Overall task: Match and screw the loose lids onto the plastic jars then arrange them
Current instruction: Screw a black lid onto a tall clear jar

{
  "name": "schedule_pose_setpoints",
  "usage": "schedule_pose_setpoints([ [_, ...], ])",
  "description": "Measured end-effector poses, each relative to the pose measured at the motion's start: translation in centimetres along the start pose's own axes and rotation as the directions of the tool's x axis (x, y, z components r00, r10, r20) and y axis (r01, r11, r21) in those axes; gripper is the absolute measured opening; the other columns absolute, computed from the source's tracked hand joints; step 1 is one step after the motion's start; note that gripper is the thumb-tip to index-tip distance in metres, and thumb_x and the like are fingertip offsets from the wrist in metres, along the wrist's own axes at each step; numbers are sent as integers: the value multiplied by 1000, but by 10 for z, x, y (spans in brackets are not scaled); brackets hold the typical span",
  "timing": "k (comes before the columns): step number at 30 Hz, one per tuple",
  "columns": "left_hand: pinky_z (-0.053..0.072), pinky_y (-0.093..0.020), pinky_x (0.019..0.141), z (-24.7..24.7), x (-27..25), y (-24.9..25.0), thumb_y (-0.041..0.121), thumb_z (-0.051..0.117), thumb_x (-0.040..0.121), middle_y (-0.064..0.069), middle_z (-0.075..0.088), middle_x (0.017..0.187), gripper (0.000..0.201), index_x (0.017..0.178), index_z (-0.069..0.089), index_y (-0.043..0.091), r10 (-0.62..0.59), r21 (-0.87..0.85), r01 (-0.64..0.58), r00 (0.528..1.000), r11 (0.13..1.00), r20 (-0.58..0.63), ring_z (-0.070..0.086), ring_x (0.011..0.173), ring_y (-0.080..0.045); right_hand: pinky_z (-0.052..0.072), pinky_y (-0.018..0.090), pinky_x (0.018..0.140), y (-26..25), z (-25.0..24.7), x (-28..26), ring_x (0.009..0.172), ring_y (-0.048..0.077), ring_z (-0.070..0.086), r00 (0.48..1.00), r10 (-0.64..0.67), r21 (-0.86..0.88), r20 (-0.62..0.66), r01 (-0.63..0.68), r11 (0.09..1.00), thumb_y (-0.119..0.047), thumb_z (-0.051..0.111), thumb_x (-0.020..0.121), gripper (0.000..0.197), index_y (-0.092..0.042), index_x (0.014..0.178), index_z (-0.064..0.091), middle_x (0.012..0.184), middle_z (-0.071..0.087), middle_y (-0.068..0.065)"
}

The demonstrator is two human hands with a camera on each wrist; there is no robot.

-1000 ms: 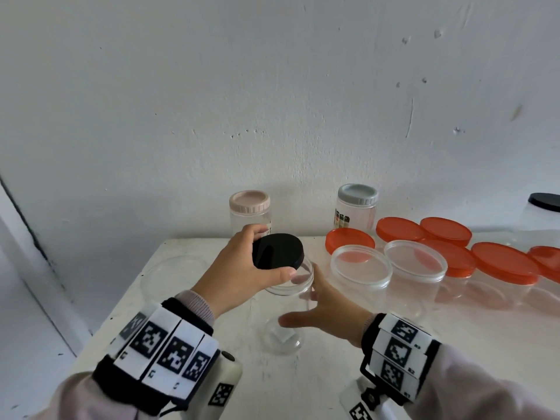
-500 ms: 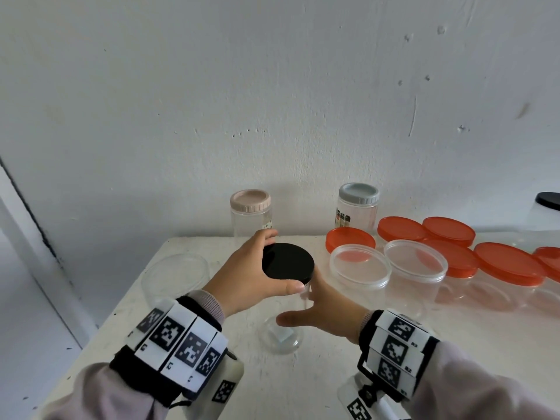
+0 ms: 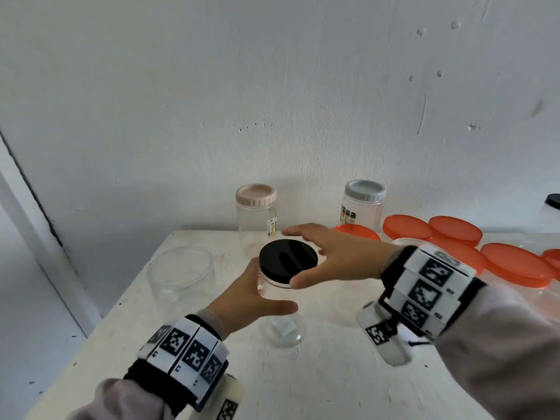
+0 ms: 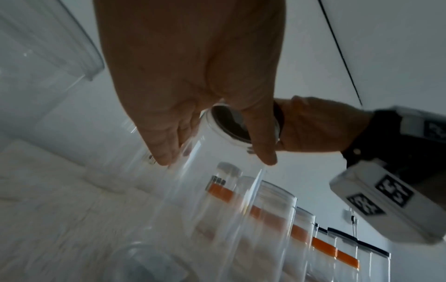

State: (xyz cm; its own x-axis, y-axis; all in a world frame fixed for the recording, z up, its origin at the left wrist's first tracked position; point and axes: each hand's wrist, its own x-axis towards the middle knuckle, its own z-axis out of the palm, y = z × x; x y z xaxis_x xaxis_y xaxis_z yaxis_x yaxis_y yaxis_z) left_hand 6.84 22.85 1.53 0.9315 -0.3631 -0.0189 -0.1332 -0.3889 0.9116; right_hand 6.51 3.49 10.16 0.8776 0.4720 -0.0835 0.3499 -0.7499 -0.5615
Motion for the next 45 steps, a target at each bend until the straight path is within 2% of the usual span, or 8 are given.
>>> schedule_pose_setpoints([
  [9, 30, -27, 105, 3, 5, -8, 32, 84, 66, 16, 46, 138, 95, 142, 28, 34, 5, -52, -4, 1000, 999, 15, 38, 132, -8, 39, 39, 104, -35, -17, 32, 127, 13, 36, 965, 115, -391, 237, -14, 920, -41, 75, 75, 81, -41, 143, 31, 137, 35, -13],
  [18, 31, -34, 111, 5, 2, -7, 45, 81, 60, 16, 44, 140, 102, 145, 24, 34, 30, -16, -30, 1000, 999, 9, 37, 133, -9, 47, 35, 93, -39, -17, 43, 115, 13, 51, 971, 132, -510, 197, -13, 860, -62, 75, 62, 84, -47, 136, 39, 128, 43, -16],
  [22, 29, -40, 114, 4, 4, -8, 43, 83, 63, 15, 45, 141, 100, 144, 24, 35, 34, -25, -34, 999, 999, 9, 36, 135, -11, 55, 32, 76, -40, -13, 44, 90, 13, 64, 979, 148, -504, 140, -58, 862, -73, 71, 55, 80, -42, 125, 48, 117, 51, -13],
  [26, 29, -32, 108, 4, 5, -10, 34, 84, 69, 18, 44, 140, 94, 143, 26, 36, 48, -42, -48, 999, 998, 9, 36, 134, -7, 41, 21, 51, -43, -8, 43, 63, 4, 57, 986, 160, -562, 55, -102, 821, -82, 62, 57, 74, -29, 108, 56, 95, 59, -11],
  [31, 32, -40, 113, 4, 4, -9, 45, 82, 63, 15, 44, 140, 99, 143, 26, 34, 50, -6, -50, 999, 999, -7, 38, 133, -11, 40, 32, 87, -43, -18, 41, 125, 13, 40, 959, 199, -529, 203, -64, 846, -65, 74, 62, 92, -47, 140, 30, 138, 39, -13],
  [35, 33, -40, 112, 5, 4, -9, 48, 81, 61, 15, 45, 140, 100, 144, 26, 33, 68, 7, -68, 998, 998, -14, 39, 132, -10, 49, 32, 85, -42, -17, 43, 111, 13, 52, 968, 163, -530, 190, -39, 847, -63, 75, 61, 79, -46, 131, 42, 126, 47, -13],
  [39, 32, -39, 112, 6, 5, -12, 39, 84, 68, 18, 47, 137, 92, 141, 29, 37, 63, -16, -64, 998, 998, -19, 39, 132, -8, 44, 24, 56, -40, -9, 44, 67, 5, 56, 984, 166, -530, 71, -104, 842, -81, 64, 56, 75, -37, 115, 49, 93, 51, -15],
  [45, 34, -40, 112, 5, 4, -10, 46, 83, 64, 13, 45, 140, 98, 144, 26, 32, 54, 6, -54, 998, 999, -24, 40, 132, -12, 41, 33, 92, -38, -16, 42, 119, 11, 40, 958, 172, -494, 230, -37, 869, -60, 76, 63, 88, -48, 138, 31, 132, 39, -15],
])
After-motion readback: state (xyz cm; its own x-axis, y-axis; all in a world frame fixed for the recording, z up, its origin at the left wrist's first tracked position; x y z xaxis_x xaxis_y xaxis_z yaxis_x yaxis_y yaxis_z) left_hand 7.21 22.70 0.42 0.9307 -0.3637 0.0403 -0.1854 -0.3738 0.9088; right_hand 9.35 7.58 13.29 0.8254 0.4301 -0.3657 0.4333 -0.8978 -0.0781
